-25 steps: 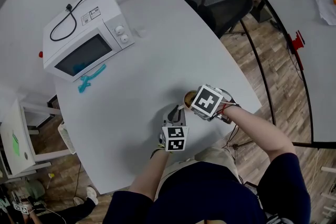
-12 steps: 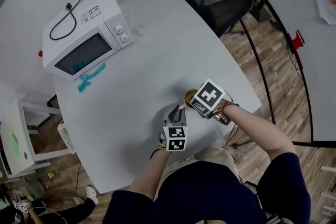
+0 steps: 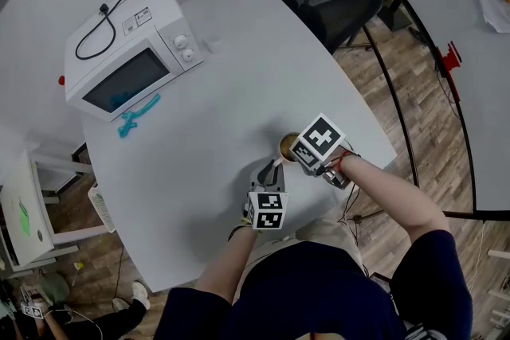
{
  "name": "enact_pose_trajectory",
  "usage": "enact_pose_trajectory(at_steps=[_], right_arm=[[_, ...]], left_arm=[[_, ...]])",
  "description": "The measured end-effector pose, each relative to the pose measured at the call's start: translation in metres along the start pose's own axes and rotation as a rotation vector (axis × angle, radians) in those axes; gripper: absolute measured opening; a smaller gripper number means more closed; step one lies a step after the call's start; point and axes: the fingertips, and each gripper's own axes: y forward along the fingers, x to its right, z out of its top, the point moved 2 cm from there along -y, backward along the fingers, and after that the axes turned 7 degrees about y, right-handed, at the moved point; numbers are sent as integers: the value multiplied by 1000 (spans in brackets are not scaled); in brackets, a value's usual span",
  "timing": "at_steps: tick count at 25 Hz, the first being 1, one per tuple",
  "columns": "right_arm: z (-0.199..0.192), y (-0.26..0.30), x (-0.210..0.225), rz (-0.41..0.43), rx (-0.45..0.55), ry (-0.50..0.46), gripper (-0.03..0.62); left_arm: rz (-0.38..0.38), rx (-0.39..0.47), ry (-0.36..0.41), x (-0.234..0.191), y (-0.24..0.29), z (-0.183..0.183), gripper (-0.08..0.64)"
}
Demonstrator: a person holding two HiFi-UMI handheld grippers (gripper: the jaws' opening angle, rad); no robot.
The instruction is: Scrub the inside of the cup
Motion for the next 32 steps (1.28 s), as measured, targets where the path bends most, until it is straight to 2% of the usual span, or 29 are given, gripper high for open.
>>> enact_pose_trajectory(at_steps=[2,4,6,7,8,9,13,16,19,25,29,32], right_arm=[[0,-2,-1,-3,4,-40,32],[-1,-4,-4,-10,5,-147,34],[-3,-7,-8,4,-4,-268,38],[-5,-9,-12,17,-8,-326,64],[-5,-11,-16,27,-9,-387,130],[-4,-13,-18,24,-7,-455,153],[7,-20,-18,-54,39,-773,153],[5,-17,-15,-82,-23,-980,153],[5,-14,-12,-89,-111,-1138,152],[4,-9,-9,-102,-239,-1384,138],[1,-4,-10,-69,-285,-1478,129],[0,0,-10,-30,-321,-1512,129]], left_arm=[[-1,-1,2,0,0,0,46],[-4,-2,8,0,0,0,46],[-8,-3,13,0,0,1,46],[-9,-4,14,1,1,1,46],[-11,-6,14,1,1,1,46],[-12,-7,15,1,1,1,46],[-17,-10,23,2,1,0,46],[-26,-14,29,2,1,1,46],[-34,-20,34,3,1,0,46],[-51,-28,42,2,1,0,46],[-58,-33,43,3,2,1,46],[-64,-37,43,4,2,1,46]])
